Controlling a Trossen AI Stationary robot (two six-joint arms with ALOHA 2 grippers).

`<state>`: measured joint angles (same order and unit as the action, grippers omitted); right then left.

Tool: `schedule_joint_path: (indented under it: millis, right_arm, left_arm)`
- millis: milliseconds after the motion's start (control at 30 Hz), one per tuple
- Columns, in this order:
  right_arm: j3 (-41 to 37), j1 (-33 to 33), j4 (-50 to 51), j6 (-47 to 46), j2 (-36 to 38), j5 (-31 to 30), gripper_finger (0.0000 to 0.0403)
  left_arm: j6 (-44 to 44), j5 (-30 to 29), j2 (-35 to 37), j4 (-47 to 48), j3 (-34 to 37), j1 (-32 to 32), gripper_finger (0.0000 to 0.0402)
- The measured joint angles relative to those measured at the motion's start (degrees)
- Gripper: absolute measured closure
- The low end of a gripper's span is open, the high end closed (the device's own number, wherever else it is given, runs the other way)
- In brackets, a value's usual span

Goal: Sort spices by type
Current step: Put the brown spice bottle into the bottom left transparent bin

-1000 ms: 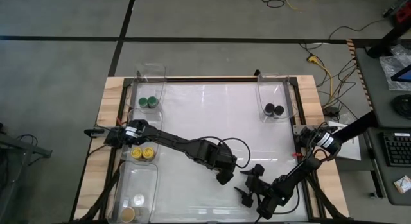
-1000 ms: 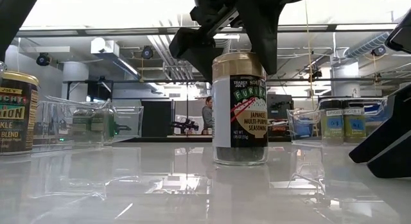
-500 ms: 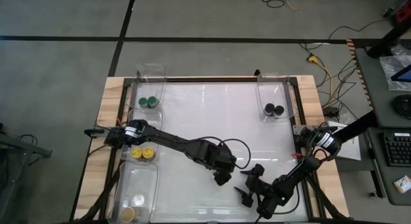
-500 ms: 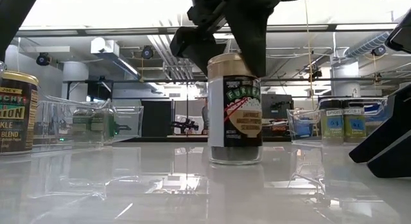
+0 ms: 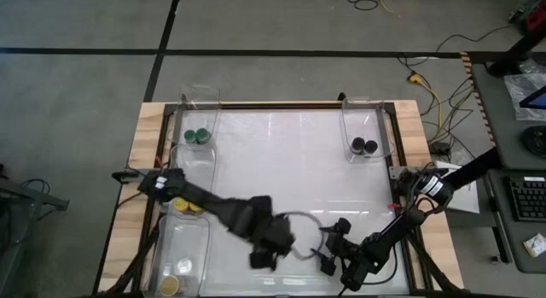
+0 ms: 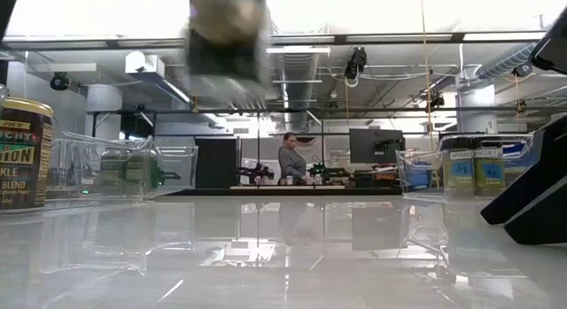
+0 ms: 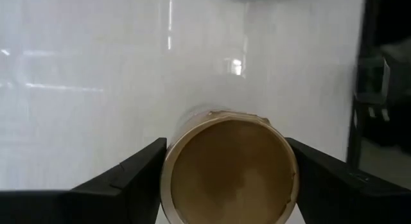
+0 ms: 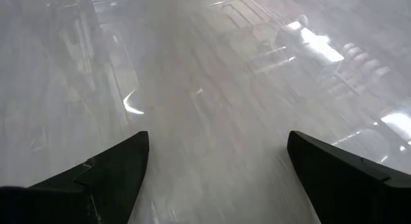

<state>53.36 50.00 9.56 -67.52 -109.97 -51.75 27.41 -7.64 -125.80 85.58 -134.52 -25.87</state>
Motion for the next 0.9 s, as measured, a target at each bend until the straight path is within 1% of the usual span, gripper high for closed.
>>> schedule_joint_path:
  millis: [33,100,200,300,433,567,667,800,900]
  right_arm:
    - [0.11,-0.18,0.00,0.07,0.02,0.11,0.0042]
    - [0.34,-0.57,-0.33,1.14,0.02,0.23,0.0042]
    - [0.65,-1.01,-2.26,3.98,0.00,0.43,0.0042]
    - [1.31,-1.41,-3.09,4.70,-0.02,0.54,0.0042]
    - [2.56,-1.85,-3.50,5.30,-0.02,0.67,0.0042]
    - [3.84,-2.95,-4.12,5.17,-0.02,0.86,0.0042]
    - [4.50,-4.00,-4.35,4.00,-0.02,0.86,0.0042]
    - [4.87,-5.50,-4.35,1.02,-0.02,0.85,0.0042]
    - [5.10,-6.40,-4.49,-0.01,-0.02,0.81,0.0042]
  left_arm:
    - [0.01,-0.75,0.40,1.54,-0.59,-1.32,0.0140]
    - [0.79,-1.95,2.74,3.17,1.13,-3.82,0.0140]
    - [5.67,-2.91,6.55,3.92,4.67,-7.69,0.0140]
    - [11.22,-6.48,10.78,3.41,9.73,-12.12,0.0140]
    - [20.73,-8.53,17.54,1.93,18.80,-18.00,0.0140]
    - [28.67,-8.91,24.52,-1.14,28.97,-22.80,0.0140]
    - [33.07,-8.88,29.88,-4.63,36.46,-25.75,0.0140]
    - [38.12,-6.96,36.32,-8.57,45.83,-29.13,0.0140]
    - [41.58,-4.87,39.51,-12.32,51.92,-30.94,0.0140]
